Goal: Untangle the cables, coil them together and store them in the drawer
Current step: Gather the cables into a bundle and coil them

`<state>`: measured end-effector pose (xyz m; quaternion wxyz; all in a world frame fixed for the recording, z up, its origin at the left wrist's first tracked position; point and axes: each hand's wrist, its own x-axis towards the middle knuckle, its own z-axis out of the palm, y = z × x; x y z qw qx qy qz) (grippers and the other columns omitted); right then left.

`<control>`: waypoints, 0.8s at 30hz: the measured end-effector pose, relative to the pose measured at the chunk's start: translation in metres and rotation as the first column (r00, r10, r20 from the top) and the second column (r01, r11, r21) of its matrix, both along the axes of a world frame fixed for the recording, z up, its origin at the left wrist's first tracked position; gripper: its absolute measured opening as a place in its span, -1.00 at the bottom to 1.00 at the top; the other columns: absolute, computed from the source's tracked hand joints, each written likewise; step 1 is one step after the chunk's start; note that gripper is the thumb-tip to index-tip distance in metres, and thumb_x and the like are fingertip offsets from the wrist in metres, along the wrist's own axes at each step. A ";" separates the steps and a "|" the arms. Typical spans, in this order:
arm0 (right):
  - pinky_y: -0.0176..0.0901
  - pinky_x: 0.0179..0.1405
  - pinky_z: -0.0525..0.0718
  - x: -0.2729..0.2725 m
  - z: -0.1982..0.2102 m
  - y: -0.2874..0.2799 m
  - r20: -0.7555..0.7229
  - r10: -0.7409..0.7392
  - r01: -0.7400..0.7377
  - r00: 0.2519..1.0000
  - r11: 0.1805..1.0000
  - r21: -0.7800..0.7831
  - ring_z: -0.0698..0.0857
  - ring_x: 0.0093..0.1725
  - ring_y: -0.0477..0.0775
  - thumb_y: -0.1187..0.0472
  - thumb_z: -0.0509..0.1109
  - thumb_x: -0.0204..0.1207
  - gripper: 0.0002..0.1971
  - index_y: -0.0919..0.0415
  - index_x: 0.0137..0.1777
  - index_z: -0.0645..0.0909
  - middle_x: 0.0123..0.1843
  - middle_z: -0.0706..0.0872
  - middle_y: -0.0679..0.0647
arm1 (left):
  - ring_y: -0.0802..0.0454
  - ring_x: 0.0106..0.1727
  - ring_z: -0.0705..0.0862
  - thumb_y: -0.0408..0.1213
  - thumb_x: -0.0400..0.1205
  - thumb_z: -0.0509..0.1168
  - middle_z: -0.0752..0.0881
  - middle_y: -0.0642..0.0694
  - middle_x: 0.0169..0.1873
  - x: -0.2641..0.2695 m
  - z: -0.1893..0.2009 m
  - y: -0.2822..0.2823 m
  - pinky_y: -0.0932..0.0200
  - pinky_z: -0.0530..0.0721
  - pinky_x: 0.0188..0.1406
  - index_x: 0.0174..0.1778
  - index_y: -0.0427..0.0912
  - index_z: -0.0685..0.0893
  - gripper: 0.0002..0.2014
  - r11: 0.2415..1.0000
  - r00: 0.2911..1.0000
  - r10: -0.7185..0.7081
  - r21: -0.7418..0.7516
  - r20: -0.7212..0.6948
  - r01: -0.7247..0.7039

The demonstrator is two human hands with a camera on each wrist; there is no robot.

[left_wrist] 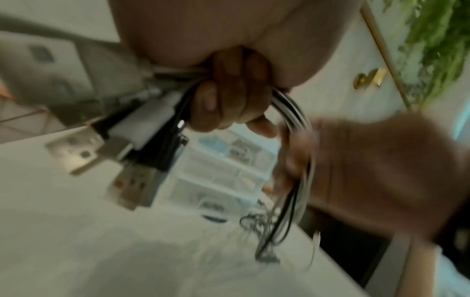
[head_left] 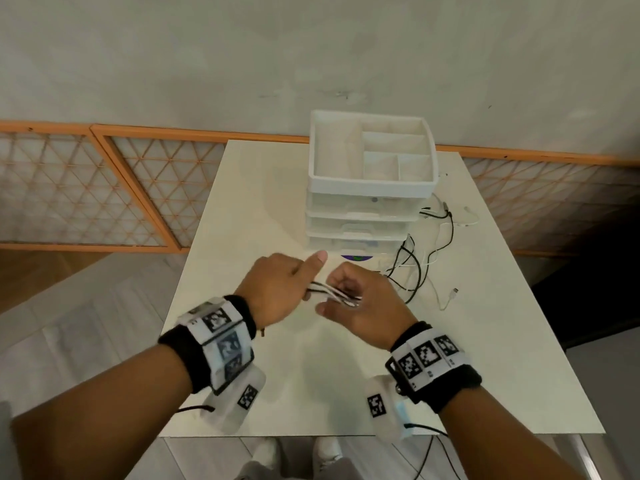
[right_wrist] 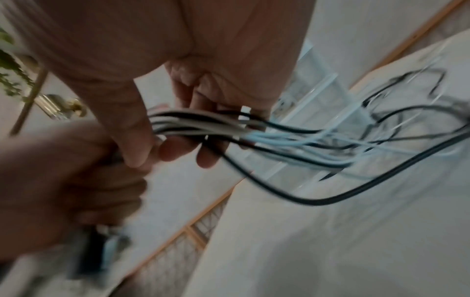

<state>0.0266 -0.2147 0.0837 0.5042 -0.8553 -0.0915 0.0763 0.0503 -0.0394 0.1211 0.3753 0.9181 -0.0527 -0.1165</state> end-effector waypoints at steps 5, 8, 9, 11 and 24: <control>-0.20 0.00 0.57 0.013 -0.055 -0.075 0.051 -0.270 0.263 0.962 0.852 -0.453 0.73 0.01 0.20 0.05 0.56 0.49 -0.80 0.16 -0.01 0.78 -0.08 0.78 0.15 | 0.03 -0.61 0.24 0.34 0.53 0.31 0.36 -0.11 -0.58 0.027 0.056 0.016 0.22 0.29 -0.53 -0.62 -0.05 0.48 -0.41 0.879 0.973 0.229 -0.427 -0.011 -0.212; -0.10 -0.03 0.60 0.017 -0.085 -0.108 -0.053 -0.370 0.240 0.927 0.698 -0.674 0.72 0.10 0.33 -0.17 0.43 0.54 -0.61 0.17 0.05 0.78 -0.04 0.70 0.23 | 0.00 -0.56 0.18 0.31 0.46 0.42 0.32 -0.10 -0.51 0.041 0.068 0.023 0.14 0.23 -0.49 -0.54 -0.08 0.45 -0.44 0.751 0.938 0.345 -0.588 -0.040 -0.301; -0.06 -0.05 0.62 0.020 -0.088 -0.114 -0.088 -0.402 0.220 0.911 0.657 -0.721 0.72 0.08 0.34 -0.24 0.39 0.53 -0.56 0.14 0.06 0.78 -0.04 0.69 0.24 | -0.01 -0.55 0.16 0.31 0.45 0.44 0.29 -0.11 -0.50 0.043 0.067 0.024 0.12 0.22 -0.48 -0.53 -0.09 0.43 -0.43 0.756 0.936 0.350 -0.582 -0.029 -0.300; -0.09 -0.12 0.63 0.032 -0.084 -0.122 -0.126 -0.459 0.229 0.880 0.642 -0.732 0.73 -0.01 0.29 -0.29 0.34 0.54 -0.53 0.10 0.07 0.79 -0.03 0.73 0.25 | -0.02 -0.55 0.15 0.31 0.44 0.45 0.23 -0.12 -0.51 0.043 0.061 0.023 0.12 0.22 -0.46 -0.54 -0.09 0.39 -0.41 0.787 0.937 0.349 -0.544 0.002 -0.292; -0.12 0.14 0.72 0.088 0.013 -0.167 0.171 -0.648 0.653 0.742 0.756 0.029 0.72 0.05 0.05 0.18 0.59 0.44 -0.64 0.10 0.16 0.55 0.05 0.72 0.04 | 0.03 -0.62 0.22 0.29 0.54 0.36 0.29 -0.06 -0.62 0.051 0.053 0.026 0.11 0.32 -0.46 -0.49 -0.13 0.45 -0.43 0.777 0.890 0.444 -0.537 0.099 -0.328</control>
